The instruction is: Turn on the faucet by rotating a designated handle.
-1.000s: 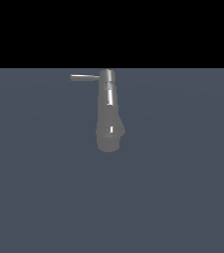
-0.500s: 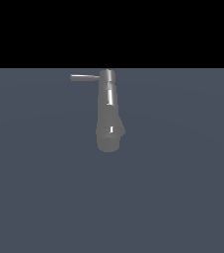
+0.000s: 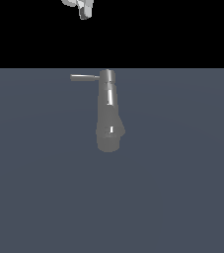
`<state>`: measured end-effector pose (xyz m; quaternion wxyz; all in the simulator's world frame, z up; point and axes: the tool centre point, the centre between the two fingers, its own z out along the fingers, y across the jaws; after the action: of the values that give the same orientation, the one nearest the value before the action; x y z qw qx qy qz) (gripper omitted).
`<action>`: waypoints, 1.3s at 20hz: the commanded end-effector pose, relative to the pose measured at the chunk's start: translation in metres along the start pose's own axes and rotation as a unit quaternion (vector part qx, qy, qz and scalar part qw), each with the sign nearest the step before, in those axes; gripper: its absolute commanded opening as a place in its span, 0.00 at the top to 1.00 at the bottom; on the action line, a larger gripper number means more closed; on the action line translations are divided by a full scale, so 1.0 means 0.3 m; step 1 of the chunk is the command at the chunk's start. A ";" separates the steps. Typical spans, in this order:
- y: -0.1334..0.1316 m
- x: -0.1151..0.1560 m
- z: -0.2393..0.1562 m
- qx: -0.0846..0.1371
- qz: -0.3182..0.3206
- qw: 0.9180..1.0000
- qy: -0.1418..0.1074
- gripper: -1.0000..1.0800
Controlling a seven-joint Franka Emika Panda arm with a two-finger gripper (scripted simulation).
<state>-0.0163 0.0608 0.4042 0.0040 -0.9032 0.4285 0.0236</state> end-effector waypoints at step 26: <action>-0.425 0.122 0.491 -0.018 0.286 0.958 0.017 1.00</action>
<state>0.0976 0.1143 0.2643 -0.0225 -0.7503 0.6606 0.0148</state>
